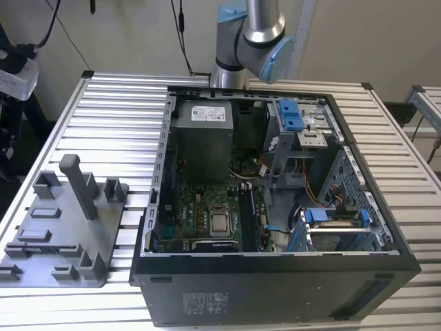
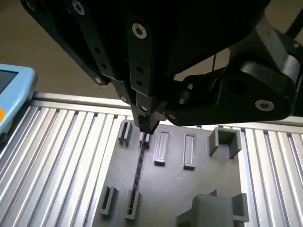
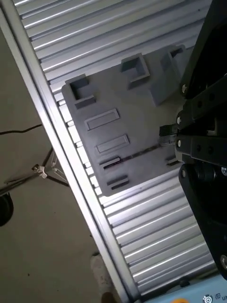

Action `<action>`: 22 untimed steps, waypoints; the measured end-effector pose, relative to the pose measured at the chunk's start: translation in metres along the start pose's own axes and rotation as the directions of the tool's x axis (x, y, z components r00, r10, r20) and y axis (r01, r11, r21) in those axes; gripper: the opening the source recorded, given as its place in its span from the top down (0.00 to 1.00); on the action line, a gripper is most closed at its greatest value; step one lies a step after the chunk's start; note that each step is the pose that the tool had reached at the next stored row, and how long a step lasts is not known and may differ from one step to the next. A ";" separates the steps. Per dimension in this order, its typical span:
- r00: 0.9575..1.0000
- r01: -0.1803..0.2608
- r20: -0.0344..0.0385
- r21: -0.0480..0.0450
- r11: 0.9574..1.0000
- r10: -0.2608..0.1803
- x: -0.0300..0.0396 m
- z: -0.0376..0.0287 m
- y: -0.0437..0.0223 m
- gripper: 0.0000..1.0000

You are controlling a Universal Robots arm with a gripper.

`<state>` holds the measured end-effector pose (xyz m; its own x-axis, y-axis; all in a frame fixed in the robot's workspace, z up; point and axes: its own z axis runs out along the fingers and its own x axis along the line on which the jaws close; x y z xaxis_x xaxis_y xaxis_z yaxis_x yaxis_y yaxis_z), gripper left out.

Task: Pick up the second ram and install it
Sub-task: 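Pick up the second ram and move it above second insertion slot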

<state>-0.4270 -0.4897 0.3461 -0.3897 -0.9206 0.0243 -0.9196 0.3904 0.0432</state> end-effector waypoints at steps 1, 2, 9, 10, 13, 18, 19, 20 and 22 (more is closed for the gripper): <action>1.000 0.018 -0.001 0.001 1.000 -0.018 0.0000 0.0002 0.0000 0.89; 0.999 0.038 -0.001 0.002 0.999 -0.038 0.0000 0.0004 0.0000 0.89; 0.987 0.162 -0.002 0.020 0.987 -0.162 -0.0001 0.0027 -0.0001 0.89; 0.984 0.176 -0.002 0.022 0.984 -0.176 -0.0001 0.0028 -0.0002 0.89; 0.977 0.211 0.003 0.025 0.977 -0.211 0.0000 0.0037 0.0001 0.89; 0.968 0.249 0.031 0.024 0.968 -0.250 0.0006 0.0064 0.0010 0.89; 0.967 0.251 0.034 0.024 0.968 -0.252 0.0009 0.0067 0.0011 0.89; 0.967 0.253 0.035 0.024 0.967 -0.253 0.0009 0.0072 0.0012 0.89; 0.965 0.258 0.035 0.024 0.966 -0.258 0.0011 0.0072 0.0011 0.89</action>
<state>-0.4289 -0.4903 0.3390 -0.1403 -0.9899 -0.0224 -0.9899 0.1397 0.0244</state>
